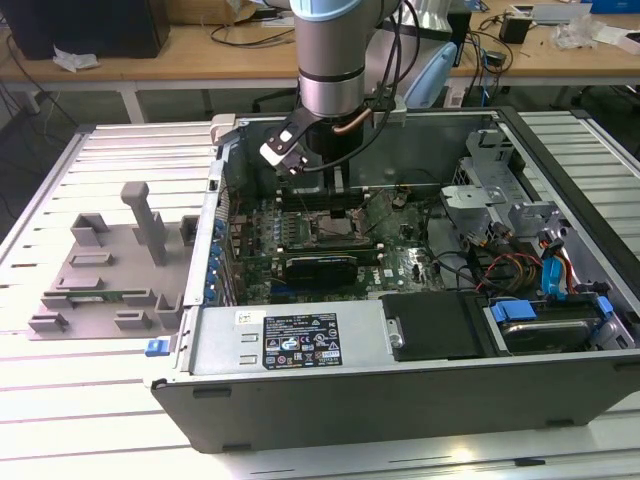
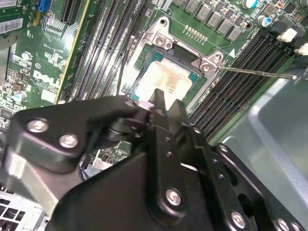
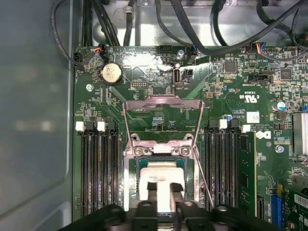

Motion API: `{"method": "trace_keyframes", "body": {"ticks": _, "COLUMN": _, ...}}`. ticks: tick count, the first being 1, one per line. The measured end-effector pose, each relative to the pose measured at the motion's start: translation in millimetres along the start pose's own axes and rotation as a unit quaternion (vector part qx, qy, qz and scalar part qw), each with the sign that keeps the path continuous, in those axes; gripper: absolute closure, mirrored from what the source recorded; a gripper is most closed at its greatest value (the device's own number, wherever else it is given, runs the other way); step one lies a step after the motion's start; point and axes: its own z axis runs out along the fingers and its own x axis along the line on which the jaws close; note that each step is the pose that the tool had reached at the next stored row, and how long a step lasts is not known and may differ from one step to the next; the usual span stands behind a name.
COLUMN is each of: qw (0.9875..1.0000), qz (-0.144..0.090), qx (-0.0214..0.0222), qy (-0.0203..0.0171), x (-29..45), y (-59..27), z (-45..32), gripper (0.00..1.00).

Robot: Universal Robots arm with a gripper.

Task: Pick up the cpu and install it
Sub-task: 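Place the cpu into insertion slot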

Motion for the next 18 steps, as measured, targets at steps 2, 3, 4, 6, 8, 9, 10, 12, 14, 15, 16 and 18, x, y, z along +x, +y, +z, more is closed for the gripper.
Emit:
{"method": "trace_keyframes", "body": {"ticks": 2, "qw": 1.0000, "qz": 0.000, "qx": 0.0000, "qy": 0.0000, "x": 0.0, "y": 0.0, "z": -0.1, "gripper": 0.89}}
{"method": "trace_keyframes", "body": {"ticks": 3, "qw": 1.0000, "qz": 0.000, "qx": 0.0000, "qy": 0.0000, "x": 0.0, "y": 0.0, "z": -0.1, "gripper": 0.89}}
{"method": "trace_keyframes", "body": {"ticks": 4, "qw": 1.0000, "qz": 0.000, "qx": 0.0000, "qy": 0.0000, "x": 0.0, "y": 0.0, "z": -0.1, "gripper": 0.89}}
{"method": "trace_keyframes", "body": {"ticks": 6, "qw": 1.0000, "qz": 0.000, "qx": 0.0000, "qy": 0.0000, "x": 0.0, "y": 0.0, "z": -0.1, "gripper": 0.89}}
{"method": "trace_keyframes", "body": {"ticks": 8, "qw": 1.0000, "qz": 0.000, "qx": 0.0008, "qy": -0.0001, "x": 0.0, "y": 0.1, "z": -0.1, "gripper": 0.89}}
{"method": "trace_keyframes", "body": {"ticks": 9, "qw": 1.0000, "qz": 0.000, "qx": 0.0023, "qy": -0.0002, "x": 0.0, "y": 0.4, "z": 0.1, "gripper": 0.89}}
{"method": "trace_keyframes", "body": {"ticks": 10, "qw": 1.0000, "qz": 0.000, "qx": 0.0041, "qy": -0.0002, "x": 0.0, "y": 0.8, "z": 0.3, "gripper": 0.89}}
{"method": "trace_keyframes", "body": {"ticks": 12, "qw": 1.0000, "qz": 0.000, "qx": 0.0045, "qy": -0.0002, "x": 0.0, "y": 0.8, "z": 0.3, "gripper": 0.89}}
{"method": "trace_keyframes", "body": {"ticks": 14, "qw": 1.0000, "qz": 0.000, "qx": 0.0045, "qy": -0.0001, "x": 0.0, "y": 0.8, "z": 0.5, "gripper": 0.89}}
{"method": "trace_keyframes", "body": {"ticks": 15, "qw": 1.0000, "qz": 0.000, "qx": 0.0044, "qy": 0.0001, "x": 0.0, "y": 0.8, "z": 0.8, "gripper": 0.89}}
{"method": "trace_keyframes", "body": {"ticks": 16, "qw": 1.0000, "qz": 0.000, "qx": 0.0043, "qy": 0.0001, "x": 0.1, "y": 0.8, "z": 1.3, "gripper": 0.89}}
{"method": "trace_keyframes", "body": {"ticks": 18, "qw": 1.0000, "qz": 0.000, "qx": 0.0045, "qy": -0.0001, "x": 0.0, "y": 0.7, "z": 2.0, "gripper": 0.89}}
